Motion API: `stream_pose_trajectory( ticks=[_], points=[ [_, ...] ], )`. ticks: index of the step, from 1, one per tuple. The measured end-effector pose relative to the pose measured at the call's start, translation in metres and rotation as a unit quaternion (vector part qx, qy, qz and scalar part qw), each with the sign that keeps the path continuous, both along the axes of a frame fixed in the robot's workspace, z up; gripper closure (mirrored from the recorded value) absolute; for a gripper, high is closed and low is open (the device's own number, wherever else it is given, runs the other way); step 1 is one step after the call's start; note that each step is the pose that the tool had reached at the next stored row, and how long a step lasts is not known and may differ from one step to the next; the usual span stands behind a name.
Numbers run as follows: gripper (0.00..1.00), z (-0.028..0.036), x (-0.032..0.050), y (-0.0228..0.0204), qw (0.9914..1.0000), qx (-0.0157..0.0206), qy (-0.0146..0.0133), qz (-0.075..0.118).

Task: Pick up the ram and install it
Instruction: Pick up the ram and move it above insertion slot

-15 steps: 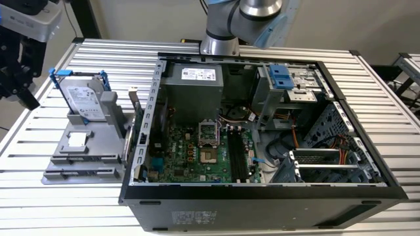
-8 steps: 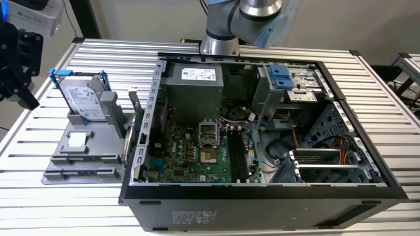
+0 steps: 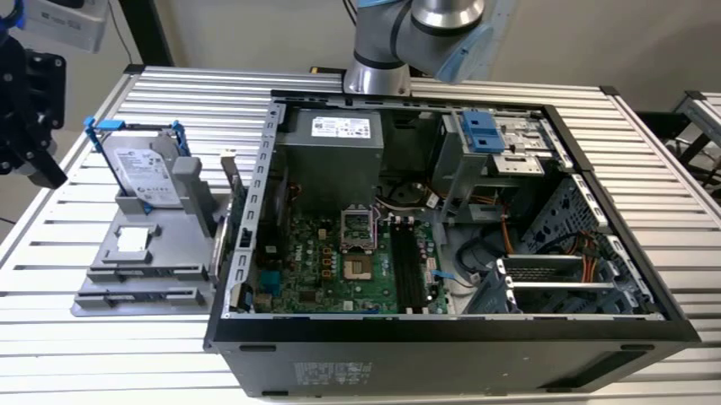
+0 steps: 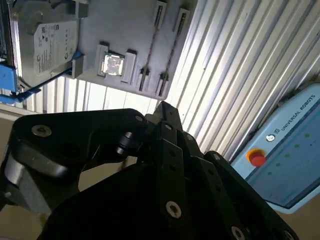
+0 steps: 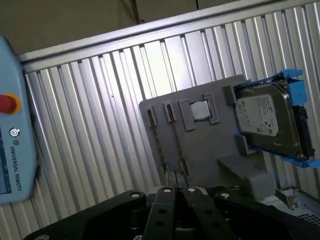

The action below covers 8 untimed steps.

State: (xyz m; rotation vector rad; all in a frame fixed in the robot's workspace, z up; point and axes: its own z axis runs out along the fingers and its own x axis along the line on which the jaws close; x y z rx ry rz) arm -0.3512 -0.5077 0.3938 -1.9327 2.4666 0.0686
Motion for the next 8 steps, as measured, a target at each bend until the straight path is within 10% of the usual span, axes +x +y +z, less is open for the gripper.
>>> stream_pose_trajectory(
  ticks=[8],
  points=[
    [1.00, -0.0002, 0.0000, 0.0000, 0.99730, 0.0000, -0.0062, 0.073]
  ],
)
